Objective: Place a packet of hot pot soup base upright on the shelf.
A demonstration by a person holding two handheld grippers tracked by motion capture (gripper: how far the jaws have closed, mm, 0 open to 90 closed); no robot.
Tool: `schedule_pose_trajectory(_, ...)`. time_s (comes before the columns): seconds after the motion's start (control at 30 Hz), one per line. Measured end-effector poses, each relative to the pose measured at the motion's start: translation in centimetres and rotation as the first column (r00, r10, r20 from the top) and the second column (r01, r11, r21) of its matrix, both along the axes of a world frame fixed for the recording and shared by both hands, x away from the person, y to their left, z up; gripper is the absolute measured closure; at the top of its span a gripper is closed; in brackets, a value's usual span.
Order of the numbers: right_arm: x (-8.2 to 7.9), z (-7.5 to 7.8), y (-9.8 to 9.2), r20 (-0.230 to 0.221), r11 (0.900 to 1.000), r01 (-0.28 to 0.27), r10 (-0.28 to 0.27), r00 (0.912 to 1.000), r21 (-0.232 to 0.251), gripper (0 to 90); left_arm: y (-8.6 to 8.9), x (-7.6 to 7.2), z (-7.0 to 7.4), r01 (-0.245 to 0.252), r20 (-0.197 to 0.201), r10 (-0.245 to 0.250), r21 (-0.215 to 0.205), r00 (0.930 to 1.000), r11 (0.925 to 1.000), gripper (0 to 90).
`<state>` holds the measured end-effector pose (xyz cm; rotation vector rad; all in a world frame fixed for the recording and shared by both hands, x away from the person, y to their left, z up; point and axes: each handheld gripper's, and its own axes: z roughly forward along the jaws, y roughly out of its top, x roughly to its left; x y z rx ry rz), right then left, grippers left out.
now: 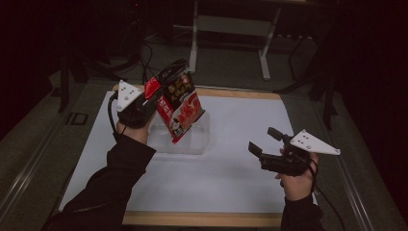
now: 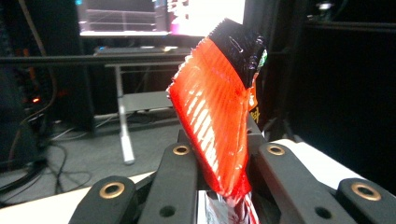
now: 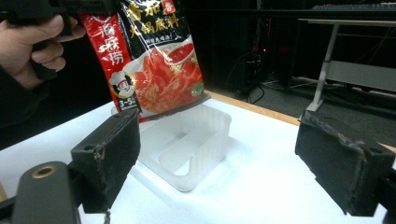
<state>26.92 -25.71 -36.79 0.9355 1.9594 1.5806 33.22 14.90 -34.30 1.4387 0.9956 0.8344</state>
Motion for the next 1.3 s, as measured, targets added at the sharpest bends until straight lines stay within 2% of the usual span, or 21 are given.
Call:
schedule_pose_trajectory(0.27,-0.1,-0.3,0.0,0.0,1.0,-0.007,0.007,1.0,-0.014,13.8,0.5,1.0,-2.4,-0.085,-0.033,0.084,-0.01,0.9959,0.9964,82.8)
schedule_pose_trajectory(0.3,-0.1,-0.3,0.0,0.0,1.0,-0.007,0.007,1.0,-0.014,13.8,0.4,1.1,-2.6,-0.098,-0.031,0.098,0.002,0.9947,0.9952,82.8)
schedule_pose_trajectory(0.5,-0.1,-0.5,-0.1,-0.001,1.0,-0.006,0.006,1.0,-0.014,13.8,0.3,1.6,-3.9,-0.117,-0.043,0.117,-0.001,0.9922,0.9931,82.8)
schedule_pose_trajectory(0.67,-0.2,-0.6,-0.2,-0.002,1.0,-0.01,0.01,0.9999,-0.016,13.8,0.1,1.7,-4.5,-0.141,-0.044,0.141,0.015,0.9889,0.9899,82.7)
schedule_pose_trajectory(0.7,-0.2,-0.7,-0.2,-0.001,1.0,-0.011,0.011,0.9999,-0.018,13.8,0.0,1.6,-4.9,-0.157,-0.043,0.158,0.036,0.9865,0.987,82.7)
schedule_pose_trajectory(0.77,-0.2,-0.8,-0.3,-0.004,1.0,-0.013,0.013,0.9999,-0.017,13.8,-0.1,1.6,-5.3,-0.161,-0.041,0.164,0.055,0.9856,0.9854,82.6)
schedule_pose_trajectory(0.87,-0.2,-0.9,-0.3,-0.006,1.0,-0.018,0.018,0.9998,-0.015,13.8,0.0,1.6,-5.6,-0.163,-0.039,0.165,0.045,0.9855,0.9855,82.6)
schedule_pose_trajectory(0.93,-0.2,-1.0,-0.2,-0.003,1.0,-0.022,0.022,0.9997,-0.019,13.8,0.0,1.6,-5.7,-0.15,-0.054,0.152,0.046,0.9869,0.9877,82.5)
schedule_pose_trajectory(1.0,-0.1,-1.1,-0.1,-0.006,0.999,-0.024,0.024,0.9997,-0.023,13.9,-0.5,1.6,-5.9,-0.142,-0.061,0.146,0.079,0.9873,0.9868,82.5)
schedule_pose_trajectory(1.07,-0.1,-1.1,-0.1,-0.008,0.999,-0.026,0.026,0.9996,-0.021,13.9,-0.7,1.6,-6.2,-0.145,-0.064,0.151,0.09,0.9865,0.9854,82.5)
schedule_pose_trajectory(1.2,-0.2,-1.1,-0.1,-0.007,0.999,-0.028,0.028,0.9996,-0.021,13.9,-0.6,1.7,-6.6,-0.172,-0.08,0.18,0.094,0.9804,0.9806,82.4)
schedule_pose_trajectory(1.3,-0.1,-1.2,-0.1,-0.009,0.999,-0.03,0.03,0.9995,-0.021,13.9,-1.0,1.8,-7.1,-0.151,-0.094,0.164,0.133,0.982,0.9796,82.1)
